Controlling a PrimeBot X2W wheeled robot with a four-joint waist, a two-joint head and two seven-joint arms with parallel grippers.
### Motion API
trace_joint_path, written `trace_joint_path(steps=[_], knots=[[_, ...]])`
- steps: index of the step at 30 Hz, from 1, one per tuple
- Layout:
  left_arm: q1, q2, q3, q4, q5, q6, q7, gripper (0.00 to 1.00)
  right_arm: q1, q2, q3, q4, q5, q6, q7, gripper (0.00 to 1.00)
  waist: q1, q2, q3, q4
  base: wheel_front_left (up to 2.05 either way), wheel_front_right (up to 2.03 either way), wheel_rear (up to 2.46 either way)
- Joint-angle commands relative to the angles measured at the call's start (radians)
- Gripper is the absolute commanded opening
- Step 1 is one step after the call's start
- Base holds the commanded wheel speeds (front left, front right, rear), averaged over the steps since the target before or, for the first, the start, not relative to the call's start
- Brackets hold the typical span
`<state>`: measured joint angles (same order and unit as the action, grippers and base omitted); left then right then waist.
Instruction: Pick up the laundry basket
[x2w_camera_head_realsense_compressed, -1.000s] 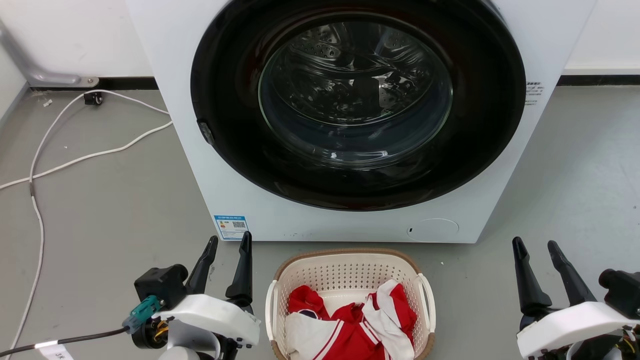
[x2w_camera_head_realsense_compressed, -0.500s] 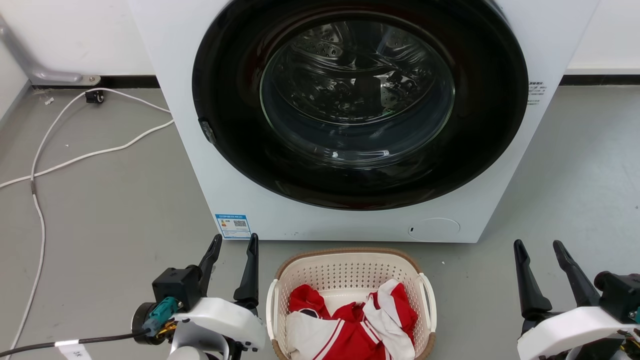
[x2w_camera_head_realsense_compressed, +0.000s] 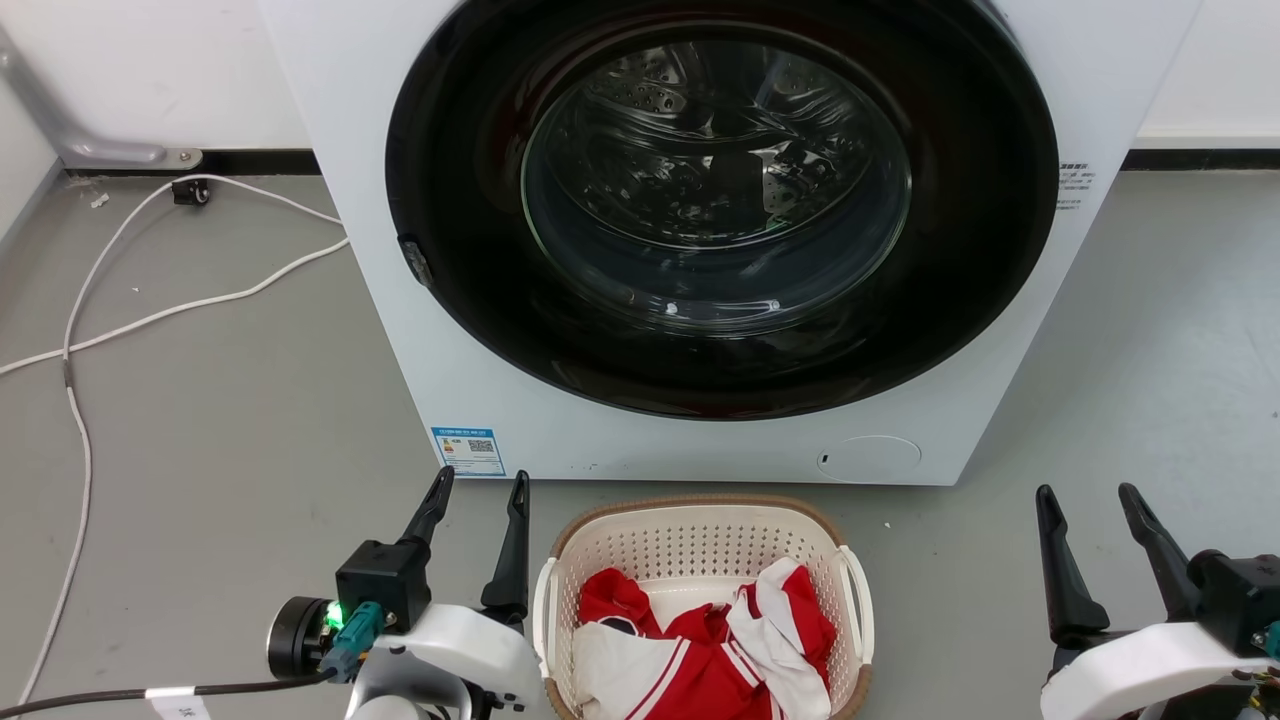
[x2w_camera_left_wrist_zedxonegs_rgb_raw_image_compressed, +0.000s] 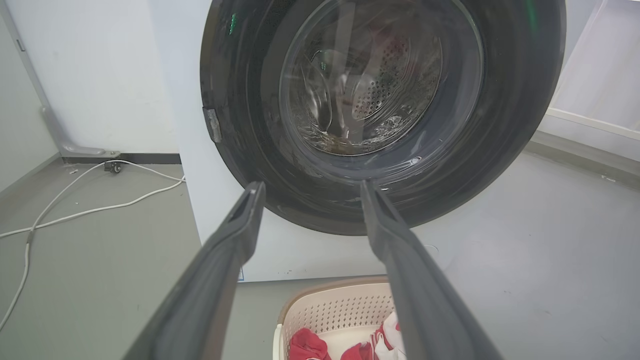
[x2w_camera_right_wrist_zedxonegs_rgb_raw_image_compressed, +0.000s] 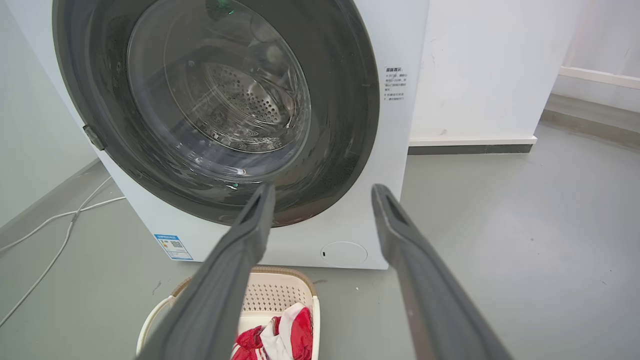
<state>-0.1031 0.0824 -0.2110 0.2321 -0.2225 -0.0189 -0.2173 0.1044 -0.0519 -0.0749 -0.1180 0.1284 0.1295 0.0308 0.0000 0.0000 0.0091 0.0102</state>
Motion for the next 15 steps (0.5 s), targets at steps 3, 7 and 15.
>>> trace_joint_path(steps=[3, 7, 15], knots=[[-0.013, -0.001, -0.002, -0.001, 0.028, 0.004, -0.012, 1.00, 0.010, 0.002, -0.004, -0.013, -0.024, 0.002, -0.008, 1.00, 0.0000, 0.0000, 0.000, 0.001, 0.00, 0.00, 0.00], [-0.014, -0.005, 0.000, 0.008, 0.042, 0.002, -0.020, 1.00, 0.013, 0.002, -0.017, -0.013, -0.010, 0.002, -0.019, 1.00, 0.0000, 0.0000, 0.001, 0.003, 0.00, 0.00, 0.00], [-0.011, -0.014, -0.001, 0.017, 0.093, -0.002, -0.038, 1.00, 0.019, 0.002, -0.021, -0.011, -0.042, 0.001, -0.041, 1.00, 0.0000, 0.0000, 0.002, 0.007, 0.00, 0.00, 0.00]])
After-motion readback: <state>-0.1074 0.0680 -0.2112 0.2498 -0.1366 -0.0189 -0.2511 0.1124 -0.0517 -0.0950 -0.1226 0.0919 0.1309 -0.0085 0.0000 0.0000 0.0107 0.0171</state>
